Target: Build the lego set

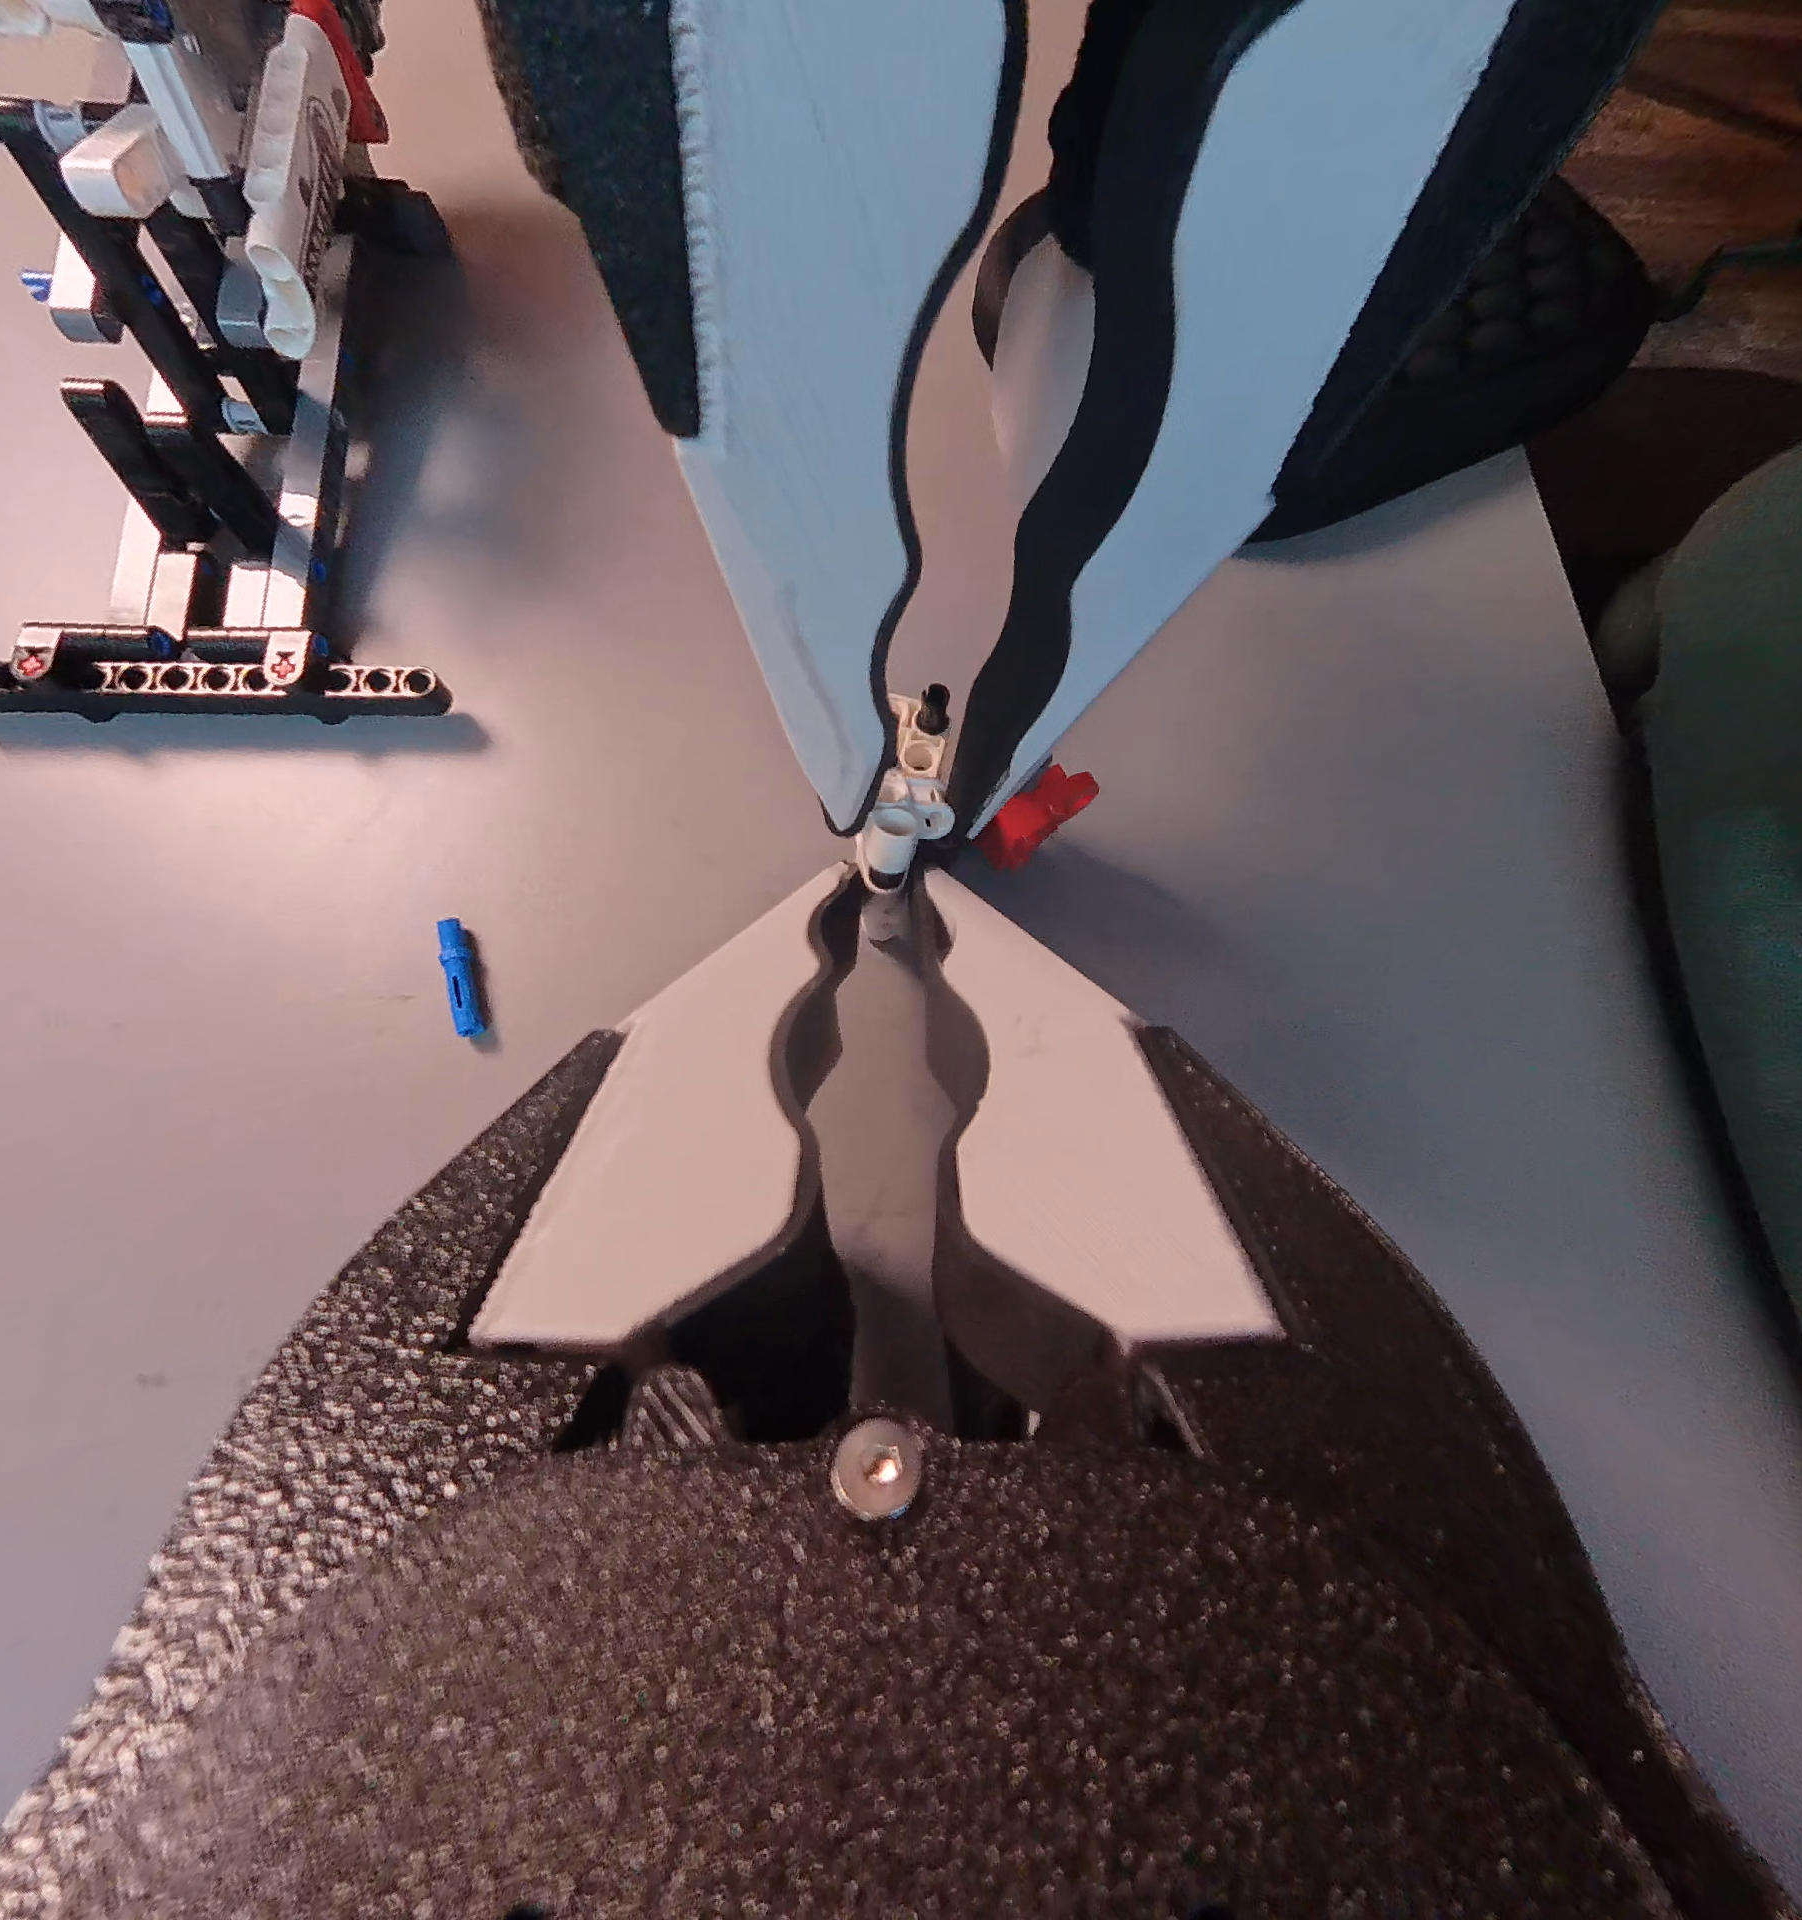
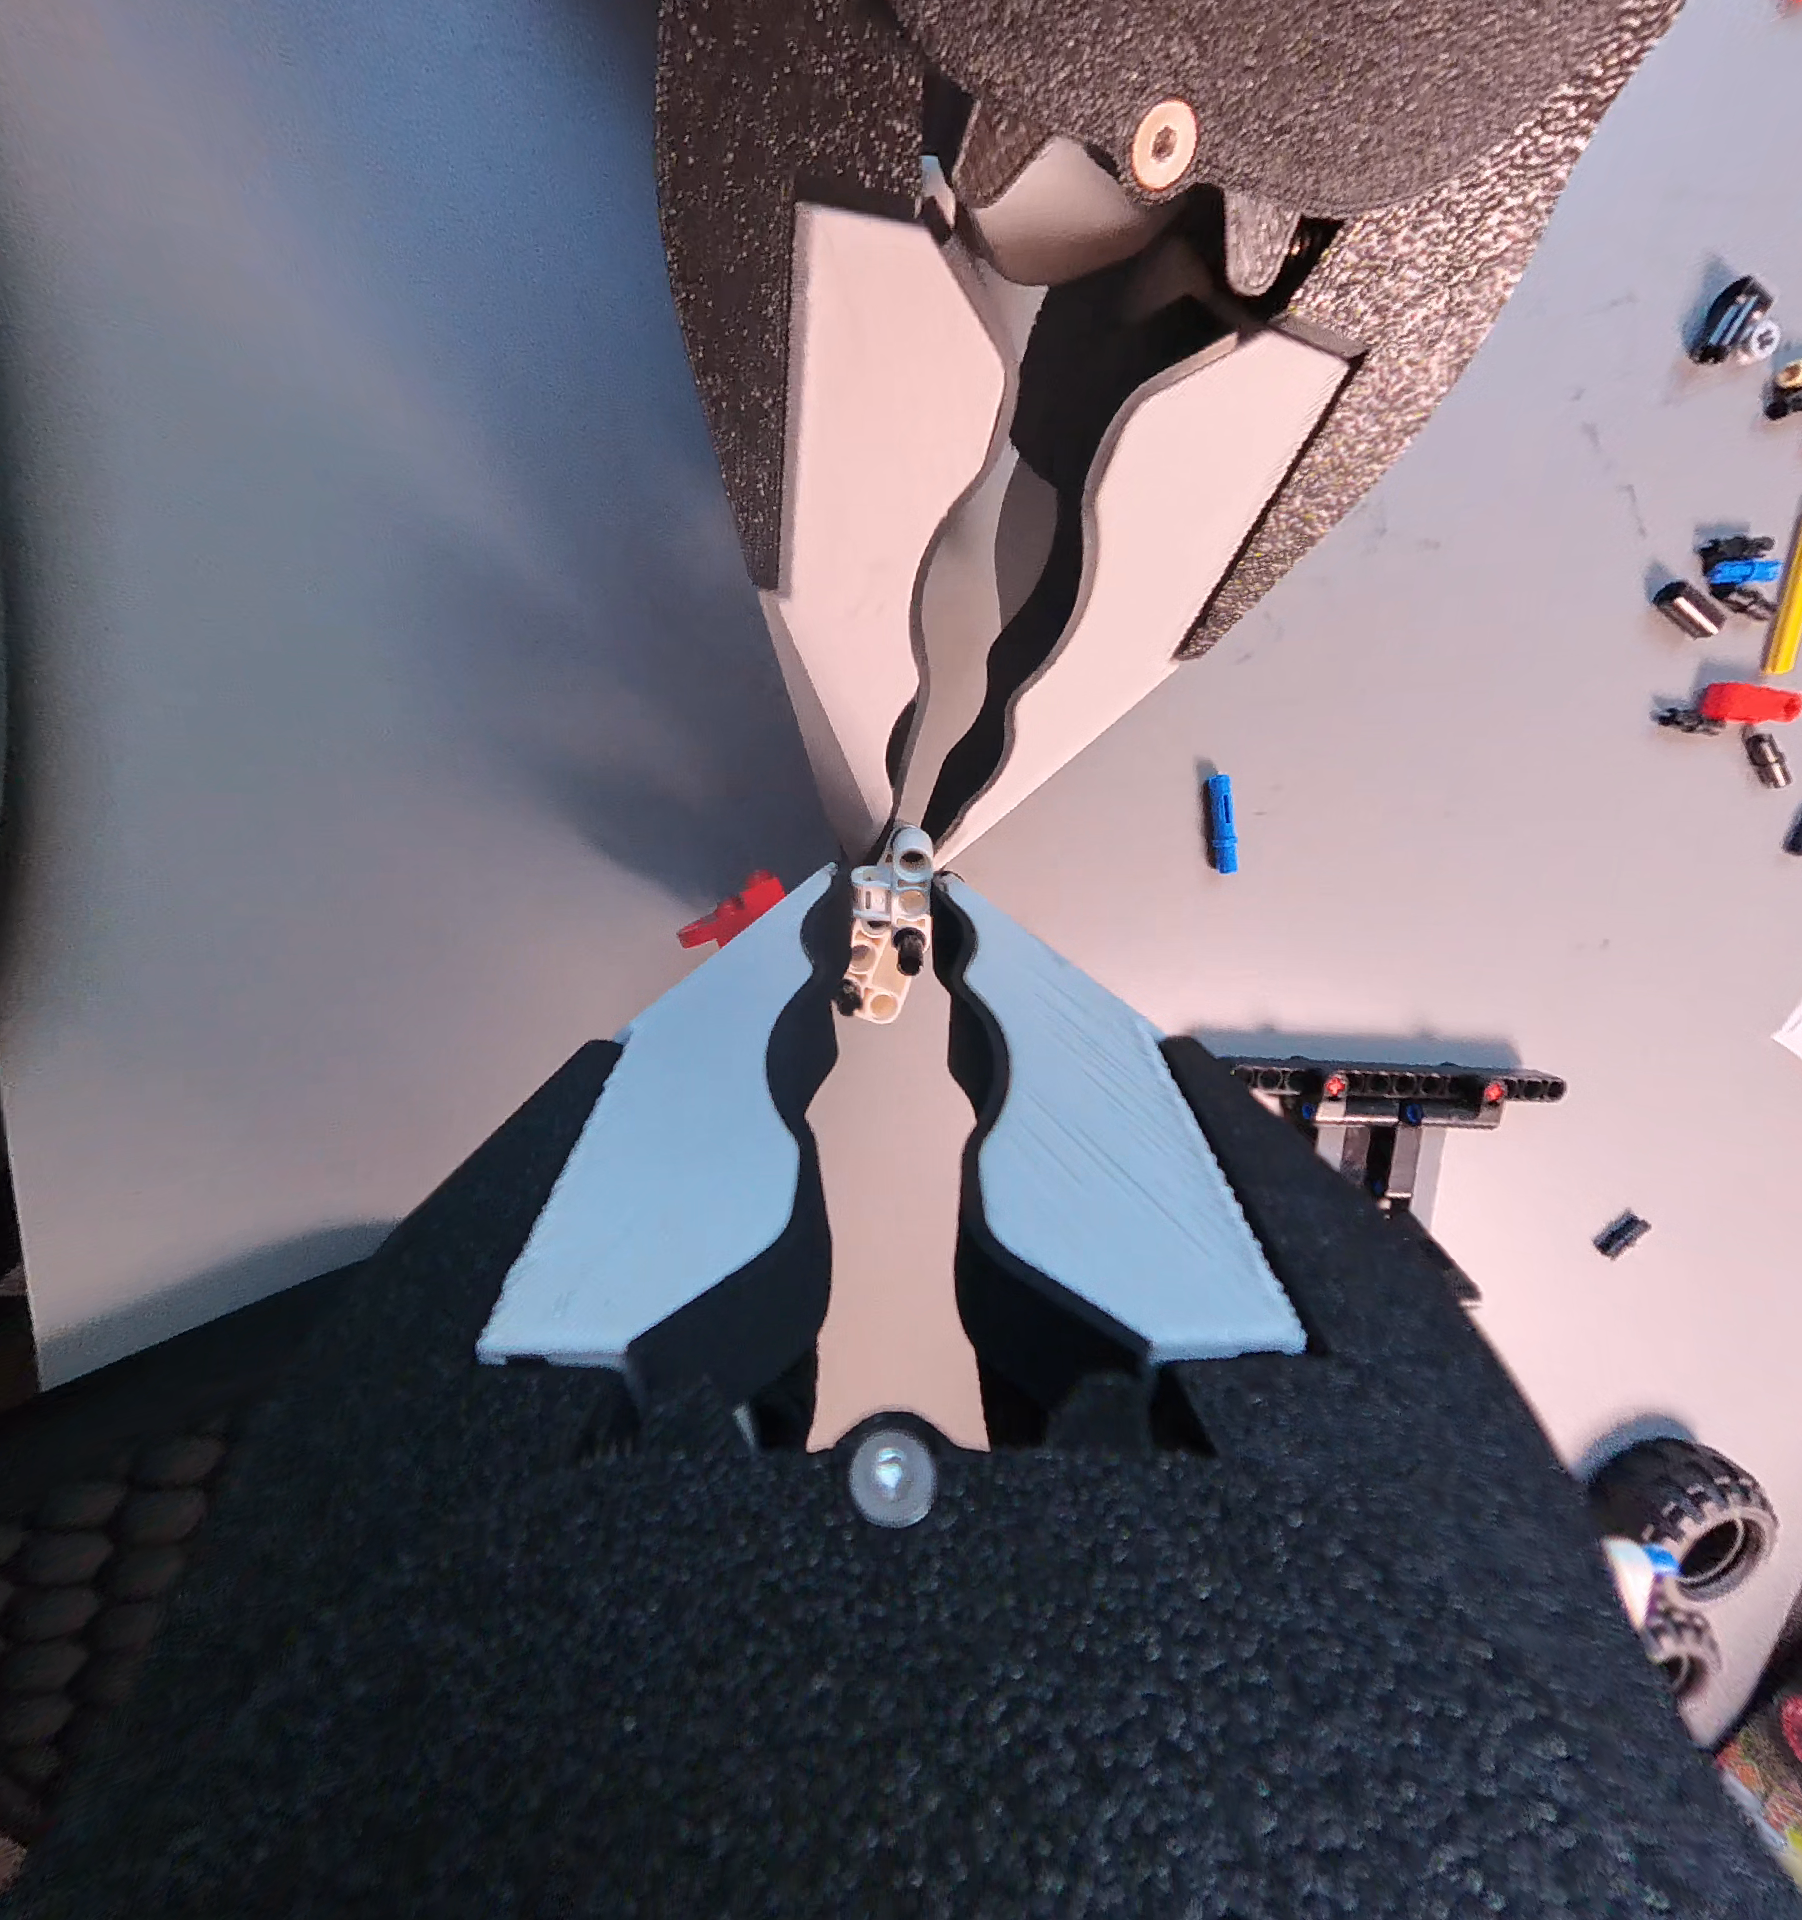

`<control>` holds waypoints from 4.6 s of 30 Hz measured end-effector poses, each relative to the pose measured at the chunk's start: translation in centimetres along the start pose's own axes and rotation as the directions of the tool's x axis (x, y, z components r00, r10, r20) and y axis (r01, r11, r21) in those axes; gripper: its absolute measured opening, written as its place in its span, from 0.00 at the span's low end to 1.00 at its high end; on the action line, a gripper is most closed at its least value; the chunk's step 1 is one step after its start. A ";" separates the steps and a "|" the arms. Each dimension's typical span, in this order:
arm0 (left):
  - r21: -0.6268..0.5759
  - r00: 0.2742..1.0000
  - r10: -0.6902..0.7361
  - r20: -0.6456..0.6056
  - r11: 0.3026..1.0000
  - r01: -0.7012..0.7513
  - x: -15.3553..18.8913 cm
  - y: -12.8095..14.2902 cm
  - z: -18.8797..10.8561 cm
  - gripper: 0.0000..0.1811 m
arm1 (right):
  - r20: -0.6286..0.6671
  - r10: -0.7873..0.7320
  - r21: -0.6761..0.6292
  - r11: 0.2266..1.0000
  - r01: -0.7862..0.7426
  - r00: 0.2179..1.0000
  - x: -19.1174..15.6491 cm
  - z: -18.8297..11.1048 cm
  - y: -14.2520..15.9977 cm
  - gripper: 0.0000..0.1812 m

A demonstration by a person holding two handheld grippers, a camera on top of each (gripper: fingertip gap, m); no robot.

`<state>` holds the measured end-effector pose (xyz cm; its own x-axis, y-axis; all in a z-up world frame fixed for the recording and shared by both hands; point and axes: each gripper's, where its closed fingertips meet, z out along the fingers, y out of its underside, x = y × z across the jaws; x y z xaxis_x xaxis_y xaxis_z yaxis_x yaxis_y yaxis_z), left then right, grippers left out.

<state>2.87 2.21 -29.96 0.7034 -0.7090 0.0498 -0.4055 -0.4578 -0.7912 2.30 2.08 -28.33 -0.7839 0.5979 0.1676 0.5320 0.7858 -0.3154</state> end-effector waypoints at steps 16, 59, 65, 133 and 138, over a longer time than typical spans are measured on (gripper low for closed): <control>-0.014 0.995 -0.096 0.000 0.995 0.096 0.0 -0.4 0.4 0.05 | 0.037 0.081 -0.021 0.997 -0.080 0.996 -0.1 0.0 0.5 0.08; -0.014 0.997 -0.059 0.045 0.998 0.059 0.2 -0.6 0.9 0.05 | -0.015 0.250 0.003 0.968 -0.250 0.968 0.2 -0.3 0.4 0.03; -0.021 0.998 -0.040 0.044 0.999 0.041 0.5 -0.1 0.9 0.05 | 0.003 0.306 0.098 0.947 -0.305 0.952 -0.5 -0.8 0.4 0.15; 0.012 0.977 -0.193 0.094 0.981 0.192 -0.1 1.4 -1.4 0.11 | -0.095 0.330 0.449 0.856 -0.256 0.939 5.7 -1.6 1.6 0.08; 0.081 0.968 -0.243 0.056 0.968 0.238 -1.0 1.3 -3.5 0.14 | -0.080 0.243 0.275 0.938 -0.213 0.967 7.9 3.5 1.6 0.11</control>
<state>-0.46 0.45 -28.91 0.8124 -0.5453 0.2065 -0.1775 -0.5686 -0.8032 -4.17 7.55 -30.80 -0.6034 0.7813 0.1598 0.5774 0.5662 -0.5882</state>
